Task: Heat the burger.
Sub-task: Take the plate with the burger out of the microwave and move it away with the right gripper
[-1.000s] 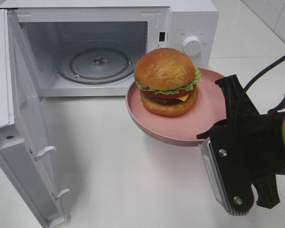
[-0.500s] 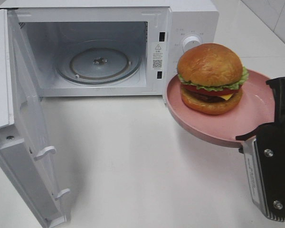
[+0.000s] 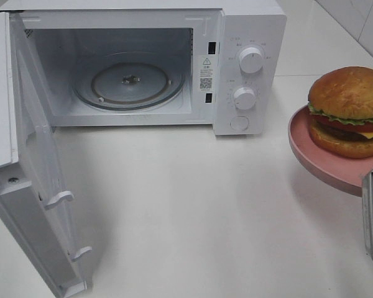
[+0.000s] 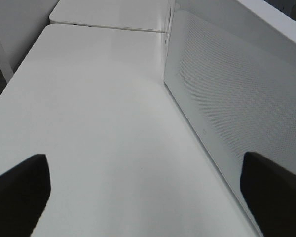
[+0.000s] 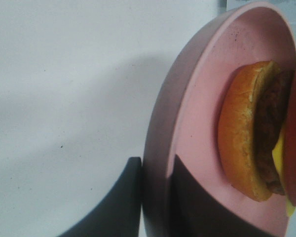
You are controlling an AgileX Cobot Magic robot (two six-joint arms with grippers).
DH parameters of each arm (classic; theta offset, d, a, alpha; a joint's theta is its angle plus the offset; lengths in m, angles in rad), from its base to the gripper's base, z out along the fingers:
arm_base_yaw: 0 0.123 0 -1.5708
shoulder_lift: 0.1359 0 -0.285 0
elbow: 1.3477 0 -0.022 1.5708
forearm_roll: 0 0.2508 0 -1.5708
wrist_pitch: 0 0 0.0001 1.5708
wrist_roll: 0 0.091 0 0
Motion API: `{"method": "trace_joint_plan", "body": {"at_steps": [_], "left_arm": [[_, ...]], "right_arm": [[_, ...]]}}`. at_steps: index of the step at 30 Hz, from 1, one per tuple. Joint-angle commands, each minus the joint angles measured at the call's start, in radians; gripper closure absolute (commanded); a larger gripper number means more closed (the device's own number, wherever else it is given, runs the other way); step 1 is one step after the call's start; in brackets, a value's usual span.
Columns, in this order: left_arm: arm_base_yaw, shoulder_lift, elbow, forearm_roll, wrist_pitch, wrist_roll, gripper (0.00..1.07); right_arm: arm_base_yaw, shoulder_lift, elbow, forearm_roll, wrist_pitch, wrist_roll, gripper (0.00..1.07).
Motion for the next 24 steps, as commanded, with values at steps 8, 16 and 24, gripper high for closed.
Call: {"method": "trace_joint_plan", "body": {"at_steps": [8,16,24], "left_arm": [[0.004,-0.021,0.003,-0.001,-0.006,0.002,0.04],[0.004,-0.021,0.003,-0.001,-0.006,0.002,0.04],[0.004,-0.021,0.003,-0.001,-0.006,0.002,0.04]], "right_arm": [[0.001,0.008,-0.007,-0.122,0.061,0.236,1.07],[0.001,0.084,-0.009,-0.195,0.159,0.416,1.07],[0.001,0.196,-0.078,-0.207,0.222,0.643,1.07]]}}
